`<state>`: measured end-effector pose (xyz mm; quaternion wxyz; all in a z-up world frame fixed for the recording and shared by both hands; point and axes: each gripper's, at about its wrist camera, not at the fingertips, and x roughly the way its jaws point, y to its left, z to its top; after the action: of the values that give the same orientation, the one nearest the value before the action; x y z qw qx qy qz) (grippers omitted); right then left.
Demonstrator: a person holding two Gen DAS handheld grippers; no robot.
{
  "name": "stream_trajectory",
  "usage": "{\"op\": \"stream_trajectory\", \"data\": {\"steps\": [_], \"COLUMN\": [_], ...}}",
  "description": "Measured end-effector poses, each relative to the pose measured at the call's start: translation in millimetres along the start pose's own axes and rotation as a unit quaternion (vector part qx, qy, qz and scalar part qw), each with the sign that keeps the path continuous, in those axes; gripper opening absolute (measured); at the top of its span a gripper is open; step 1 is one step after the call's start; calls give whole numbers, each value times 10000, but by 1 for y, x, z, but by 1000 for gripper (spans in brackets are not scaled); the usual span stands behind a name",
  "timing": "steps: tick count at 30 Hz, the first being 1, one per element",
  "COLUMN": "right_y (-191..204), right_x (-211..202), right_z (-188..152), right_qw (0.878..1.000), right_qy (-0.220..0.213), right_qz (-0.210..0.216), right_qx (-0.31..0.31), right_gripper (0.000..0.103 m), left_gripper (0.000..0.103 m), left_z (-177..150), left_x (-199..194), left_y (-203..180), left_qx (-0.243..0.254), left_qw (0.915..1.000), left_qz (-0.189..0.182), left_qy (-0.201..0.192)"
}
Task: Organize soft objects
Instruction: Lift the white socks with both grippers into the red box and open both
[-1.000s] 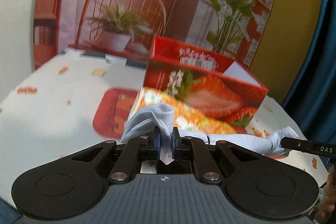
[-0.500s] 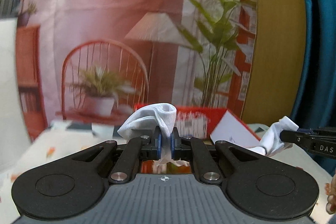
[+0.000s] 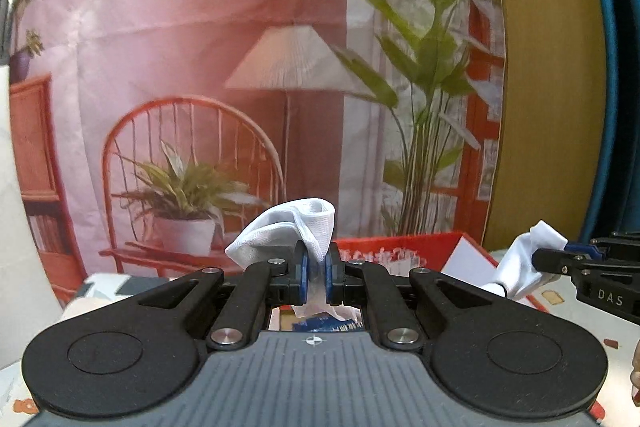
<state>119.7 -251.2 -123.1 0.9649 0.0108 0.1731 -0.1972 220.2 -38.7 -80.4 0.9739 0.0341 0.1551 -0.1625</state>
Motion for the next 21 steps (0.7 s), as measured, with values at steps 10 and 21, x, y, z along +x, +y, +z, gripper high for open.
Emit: {"op": "stream_trajectory", "data": {"steps": [10,21], "right_y": [-13,4], "right_x": [41,73], "right_z": [-17,-20], "right_qw": [9983,9901], "right_qy": [554,1302], "right_qz": [-165,501], "right_qx": [-117,-120], "right_gripper": [13,13], "left_gripper": [9,9], "left_z": [-21,-32], "left_x": [57,105], "left_y": [11,19], "left_qx": [-368,-600], "left_qw": [9888,9618], "left_qz": [-629,-1025], "left_qy": [1300,2466]}}
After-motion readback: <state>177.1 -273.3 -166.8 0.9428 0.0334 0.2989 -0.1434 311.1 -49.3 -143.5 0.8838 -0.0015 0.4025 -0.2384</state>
